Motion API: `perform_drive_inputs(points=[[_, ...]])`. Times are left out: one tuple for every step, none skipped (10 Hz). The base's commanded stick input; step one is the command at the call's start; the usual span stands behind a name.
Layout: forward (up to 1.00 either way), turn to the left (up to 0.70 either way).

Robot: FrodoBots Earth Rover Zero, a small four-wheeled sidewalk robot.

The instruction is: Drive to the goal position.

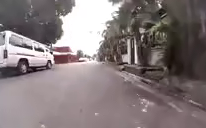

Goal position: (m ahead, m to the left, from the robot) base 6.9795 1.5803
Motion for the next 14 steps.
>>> perform_drive_inputs(points=[[0.70, 0.00], [0.70, 0.00], [0.70, 0.00], [0.70, 0.00], [0.70, 0.00], [0.70, 0.00], [0.70, 0.00], [0.70, 0.00], [0.70, 0.00], [0.70, 0.00], [0.70, 0.00], [0.70, 0.00], [0.70, 0.00], [0.70, 0.00]])
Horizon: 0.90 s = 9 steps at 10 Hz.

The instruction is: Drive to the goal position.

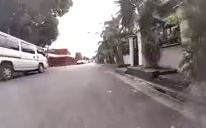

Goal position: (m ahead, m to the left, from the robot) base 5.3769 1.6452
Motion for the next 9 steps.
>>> perform_drive_inputs(points=[[0.70, 0.00], [0.70, 0.00], [0.70, 0.00], [0.70, 0.00], [0.70, 0.00], [0.70, 0.00], [0.70, 0.00], [0.70, 0.00], [0.70, 0.10]])
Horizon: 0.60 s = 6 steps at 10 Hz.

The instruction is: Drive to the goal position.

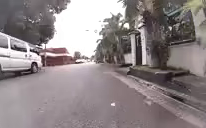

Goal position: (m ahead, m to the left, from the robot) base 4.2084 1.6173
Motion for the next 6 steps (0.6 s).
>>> perform_drive_inputs(points=[[0.70, 0.29], [0.70, 0.22], [0.70, 0.00], [0.70, 0.00], [0.70, 0.00], [0.70, 0.00]])
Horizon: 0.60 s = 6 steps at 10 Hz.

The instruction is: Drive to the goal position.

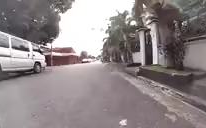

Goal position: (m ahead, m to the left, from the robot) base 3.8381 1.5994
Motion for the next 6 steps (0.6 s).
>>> perform_drive_inputs(points=[[0.70, 0.00], [0.70, 0.00], [0.70, 0.00], [0.70, 0.00], [0.70, 0.00], [0.70, 0.00]])
